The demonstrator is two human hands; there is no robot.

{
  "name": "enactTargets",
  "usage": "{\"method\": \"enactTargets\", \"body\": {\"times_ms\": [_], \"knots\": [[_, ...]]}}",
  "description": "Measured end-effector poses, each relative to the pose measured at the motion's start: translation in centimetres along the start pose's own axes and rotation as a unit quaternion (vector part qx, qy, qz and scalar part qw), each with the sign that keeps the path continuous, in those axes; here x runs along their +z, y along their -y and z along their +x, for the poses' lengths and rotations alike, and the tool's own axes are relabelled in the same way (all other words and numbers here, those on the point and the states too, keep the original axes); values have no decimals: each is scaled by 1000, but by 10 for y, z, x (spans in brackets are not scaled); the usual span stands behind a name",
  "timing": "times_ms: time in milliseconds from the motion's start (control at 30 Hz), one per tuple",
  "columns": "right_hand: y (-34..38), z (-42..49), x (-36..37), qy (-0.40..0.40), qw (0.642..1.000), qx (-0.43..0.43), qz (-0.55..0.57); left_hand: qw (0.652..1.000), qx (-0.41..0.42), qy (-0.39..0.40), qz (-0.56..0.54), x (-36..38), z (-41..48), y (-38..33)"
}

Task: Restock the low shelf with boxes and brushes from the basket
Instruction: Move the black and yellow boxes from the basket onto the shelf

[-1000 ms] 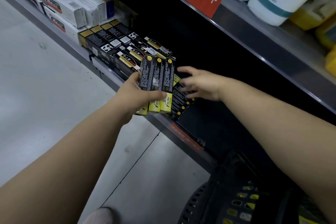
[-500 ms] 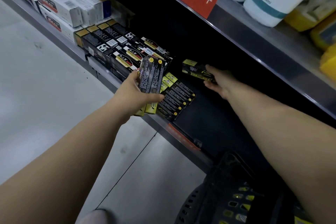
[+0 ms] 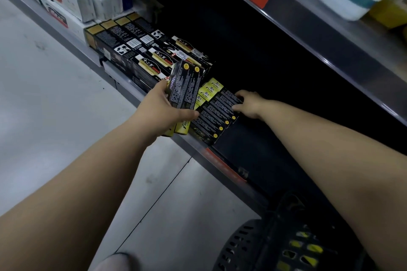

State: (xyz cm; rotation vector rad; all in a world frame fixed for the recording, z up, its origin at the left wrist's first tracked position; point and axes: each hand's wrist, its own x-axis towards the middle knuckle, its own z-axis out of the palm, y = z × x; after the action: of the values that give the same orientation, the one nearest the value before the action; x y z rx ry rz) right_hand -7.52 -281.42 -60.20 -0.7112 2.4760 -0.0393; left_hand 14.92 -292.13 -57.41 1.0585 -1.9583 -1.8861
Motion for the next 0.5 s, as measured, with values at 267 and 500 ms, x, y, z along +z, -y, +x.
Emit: {"method": "enactTargets", "body": {"times_ms": [267,500], "knots": [[12,-12,-3,34,996,-35,-74,1000,-18,22,-13,1,-1,-4],[50,-58,-42,247,891,-238,296,991,-42,110,-69,2,-7,-12]]}}
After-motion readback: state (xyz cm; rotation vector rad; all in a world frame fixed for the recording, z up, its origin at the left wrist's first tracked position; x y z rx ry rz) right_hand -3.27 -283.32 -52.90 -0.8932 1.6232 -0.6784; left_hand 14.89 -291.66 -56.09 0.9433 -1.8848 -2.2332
